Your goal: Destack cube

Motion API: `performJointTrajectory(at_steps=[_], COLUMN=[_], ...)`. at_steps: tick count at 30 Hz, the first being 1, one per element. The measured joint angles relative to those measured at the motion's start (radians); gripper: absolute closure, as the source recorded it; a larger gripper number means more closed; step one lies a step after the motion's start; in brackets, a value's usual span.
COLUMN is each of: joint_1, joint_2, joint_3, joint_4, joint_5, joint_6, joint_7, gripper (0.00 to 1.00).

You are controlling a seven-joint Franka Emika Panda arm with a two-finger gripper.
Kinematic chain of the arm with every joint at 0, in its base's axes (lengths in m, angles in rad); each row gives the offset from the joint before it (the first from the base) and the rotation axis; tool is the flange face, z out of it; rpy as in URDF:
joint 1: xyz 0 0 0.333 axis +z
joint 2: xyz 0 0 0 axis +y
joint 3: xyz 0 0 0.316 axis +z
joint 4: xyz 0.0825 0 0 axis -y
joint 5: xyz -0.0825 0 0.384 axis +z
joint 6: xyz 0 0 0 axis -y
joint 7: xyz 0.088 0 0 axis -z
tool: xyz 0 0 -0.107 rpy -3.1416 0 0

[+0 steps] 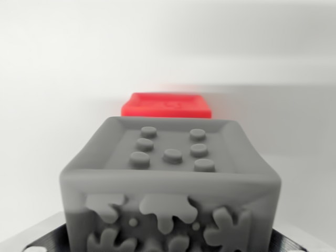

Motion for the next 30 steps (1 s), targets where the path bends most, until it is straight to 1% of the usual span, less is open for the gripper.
performJointTrajectory(at_steps=[8,11,14,17,30], joint_1=[-0.001,-0.001,0.001,0.008,0.035], joint_2=[-0.077,-0.101,-0.107,-0.103,-0.105], joint_3=[-0.006,-0.006,-0.003,0.004,0.028], joint_4=[-0.002,-0.002,-0.004,-0.008,-0.018], joint_5=[-0.041,-0.050,-0.053,-0.053,-0.055], joint_6=[-0.071,-0.091,-0.094,-0.094,-0.090], joint_7=[0.030,0.037,0.043,0.049,0.074], gripper=[1.00,1.00,1.00,1.00,1.00])
